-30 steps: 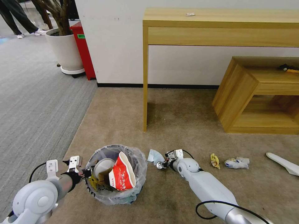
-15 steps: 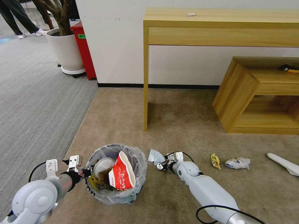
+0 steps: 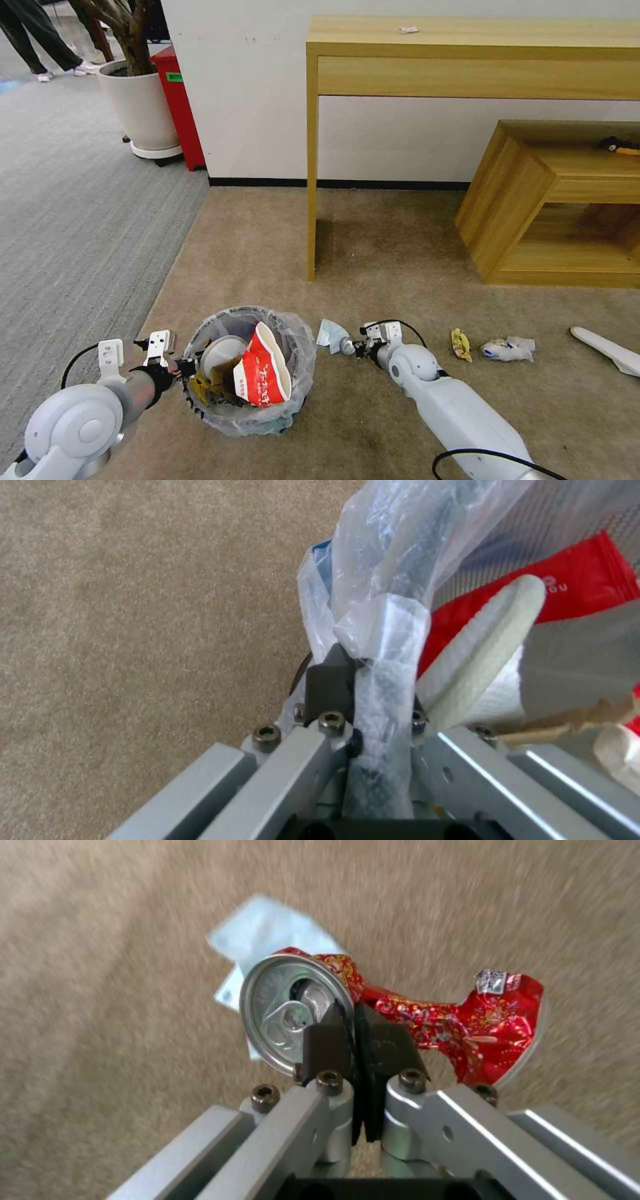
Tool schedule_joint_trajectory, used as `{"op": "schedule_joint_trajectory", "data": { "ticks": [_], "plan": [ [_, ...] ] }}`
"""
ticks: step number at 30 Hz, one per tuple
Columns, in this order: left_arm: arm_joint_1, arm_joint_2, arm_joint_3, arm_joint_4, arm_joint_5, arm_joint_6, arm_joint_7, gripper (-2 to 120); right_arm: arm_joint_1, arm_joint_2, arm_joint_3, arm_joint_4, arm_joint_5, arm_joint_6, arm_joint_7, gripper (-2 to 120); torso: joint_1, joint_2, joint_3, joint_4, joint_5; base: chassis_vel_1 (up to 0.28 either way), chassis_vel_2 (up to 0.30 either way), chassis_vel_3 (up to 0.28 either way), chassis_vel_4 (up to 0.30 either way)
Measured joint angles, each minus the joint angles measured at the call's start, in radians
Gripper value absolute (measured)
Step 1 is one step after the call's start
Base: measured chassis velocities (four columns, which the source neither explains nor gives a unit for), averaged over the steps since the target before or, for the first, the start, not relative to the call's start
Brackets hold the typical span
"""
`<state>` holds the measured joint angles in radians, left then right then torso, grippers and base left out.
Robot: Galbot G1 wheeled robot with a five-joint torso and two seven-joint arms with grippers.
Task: Pick up the trash bin and place the garbage on the floor into it.
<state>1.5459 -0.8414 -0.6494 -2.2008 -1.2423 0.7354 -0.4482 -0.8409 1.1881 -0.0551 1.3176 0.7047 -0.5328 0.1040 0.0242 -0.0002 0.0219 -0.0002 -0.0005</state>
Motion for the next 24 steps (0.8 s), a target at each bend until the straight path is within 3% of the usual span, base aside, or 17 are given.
{"op": "schedule_joint_trajectory", "data": {
  "ticks": [5, 9, 14, 24],
  "plan": [
    [-0.003, 0.000, 0.005, -0.001, 0.000, 0.000, -0.001, 0, -0.026, -0.035, 0.024, 0.106, 0.003, 0.000, 0.024, 0, 0.000, 0.000, 0.000, 0.0000, 0.0001, 0.000, 0.000, 0.000, 0.000],
    [-0.010, 0.013, 0.023, -0.006, 0.001, 0.000, -0.011, 0, -0.039, -0.067, 0.083, 0.312, -0.013, 0.016, 0.036, 0, 0.000, 0.000, 0.000, 0.0000, 0.0002, 0.000, 0.000, 0.000, 0.000],
    [-0.024, 0.032, 0.041, 0.001, -0.005, 0.000, -0.016, 0, 0.002, -0.073, 0.093, 0.437, -0.001, 0.017, 0.033, 0, 0.000, 0.000, 0.000, 0.0001, -0.0001, 0.000, 0.000, 0.000, 0.000],
    [-0.065, 0.113, 0.091, 0.025, -0.042, 0.000, -0.029, 0, 0.108, -0.118, -0.021, 0.711, 0.107, 0.001, -0.052, 0, 0.000, 0.000, 0.000, 0.0003, 0.0000, 0.000, 0.000, 0.000, 0.000]
  ]
}}
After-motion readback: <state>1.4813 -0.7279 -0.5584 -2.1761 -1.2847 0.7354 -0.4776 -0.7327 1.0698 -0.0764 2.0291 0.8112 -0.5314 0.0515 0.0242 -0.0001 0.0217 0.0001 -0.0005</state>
